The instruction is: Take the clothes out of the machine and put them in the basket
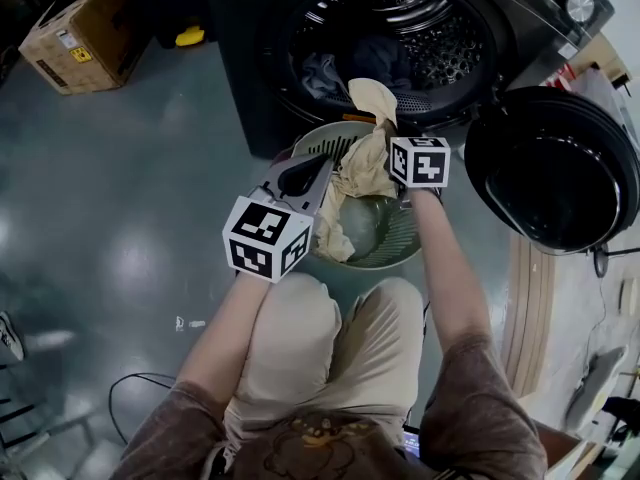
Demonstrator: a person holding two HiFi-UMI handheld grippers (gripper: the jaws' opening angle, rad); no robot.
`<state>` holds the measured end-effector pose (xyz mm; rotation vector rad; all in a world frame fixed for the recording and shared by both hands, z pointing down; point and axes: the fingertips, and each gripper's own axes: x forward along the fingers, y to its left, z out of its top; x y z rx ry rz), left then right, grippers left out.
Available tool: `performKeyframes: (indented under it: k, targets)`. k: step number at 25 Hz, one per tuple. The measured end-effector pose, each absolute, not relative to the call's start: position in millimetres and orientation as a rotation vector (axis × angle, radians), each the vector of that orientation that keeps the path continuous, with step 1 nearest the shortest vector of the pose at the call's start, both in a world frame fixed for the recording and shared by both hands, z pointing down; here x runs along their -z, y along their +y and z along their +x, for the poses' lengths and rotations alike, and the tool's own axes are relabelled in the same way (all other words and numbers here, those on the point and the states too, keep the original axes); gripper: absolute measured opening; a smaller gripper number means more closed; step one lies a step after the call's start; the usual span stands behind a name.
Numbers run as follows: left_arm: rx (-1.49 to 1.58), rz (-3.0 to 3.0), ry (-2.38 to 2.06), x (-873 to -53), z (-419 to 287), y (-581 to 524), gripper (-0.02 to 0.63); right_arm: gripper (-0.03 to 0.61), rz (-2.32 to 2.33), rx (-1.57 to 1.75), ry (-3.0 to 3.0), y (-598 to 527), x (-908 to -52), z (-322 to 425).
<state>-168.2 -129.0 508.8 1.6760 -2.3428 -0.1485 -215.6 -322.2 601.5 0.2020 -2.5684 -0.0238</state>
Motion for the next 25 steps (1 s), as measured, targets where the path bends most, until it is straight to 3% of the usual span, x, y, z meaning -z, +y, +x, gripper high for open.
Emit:
performKeyframes:
  k: [10, 14, 19, 25]
  targets:
    - [0.112, 1.675, -2.351, -512, -168, -132, 0.006, 0.044, 0.116, -0.059, -2.626, -277, -579, -129]
    - [0.100, 1.685, -2.350, -511, -165, -135, 0.006, 0.188, 0.107, -0.073, -2.638, -272, -573, -117]
    - [0.107, 1.684, -2.348, -512, -165, -136, 0.006, 0.286, 0.077, -0.096, -2.671, -270, -564, -124]
    - [0.122, 1.679, -2.345, -513, -168, -134, 0.006, 0.360, -0.014, -0.082, -2.719, -265, -556, -177]
